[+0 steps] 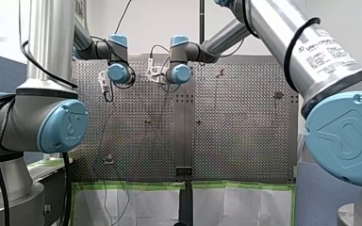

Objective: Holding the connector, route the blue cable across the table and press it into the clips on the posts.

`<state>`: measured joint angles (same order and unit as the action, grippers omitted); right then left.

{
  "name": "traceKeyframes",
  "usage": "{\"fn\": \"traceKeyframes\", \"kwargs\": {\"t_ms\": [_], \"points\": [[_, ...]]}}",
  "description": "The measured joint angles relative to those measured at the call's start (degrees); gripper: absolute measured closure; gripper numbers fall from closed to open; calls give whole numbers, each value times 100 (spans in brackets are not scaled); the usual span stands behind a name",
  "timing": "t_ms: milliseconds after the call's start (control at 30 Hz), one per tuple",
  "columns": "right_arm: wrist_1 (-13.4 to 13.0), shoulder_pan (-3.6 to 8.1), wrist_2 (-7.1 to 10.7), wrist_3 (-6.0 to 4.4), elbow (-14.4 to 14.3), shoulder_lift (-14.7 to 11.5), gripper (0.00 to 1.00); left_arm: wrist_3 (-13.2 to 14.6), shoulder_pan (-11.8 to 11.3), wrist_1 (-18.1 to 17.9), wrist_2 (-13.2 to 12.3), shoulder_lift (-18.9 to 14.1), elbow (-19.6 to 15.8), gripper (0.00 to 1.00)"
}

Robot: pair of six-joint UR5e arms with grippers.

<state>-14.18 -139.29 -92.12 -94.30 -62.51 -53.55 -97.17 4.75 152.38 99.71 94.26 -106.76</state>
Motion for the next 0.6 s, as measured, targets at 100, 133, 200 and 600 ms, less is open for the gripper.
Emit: {"fn": "traceKeyframes", "kwargs": {"t_ms": [100,133,200,600], "points": [[42,-11,-11,13,-8,101,100,-11,2,-164,23,0,-170,100],[53,-15,-14,12,-10,139,100,-14,2,-209,27,-1,-216,100],[63,-19,-16,8,-11,182,100,-29,2,-319,30,-2,-327,100],[60,36,-48,-2,-309,240,100,-114,27,-890,43,402,-1008,100]]}}
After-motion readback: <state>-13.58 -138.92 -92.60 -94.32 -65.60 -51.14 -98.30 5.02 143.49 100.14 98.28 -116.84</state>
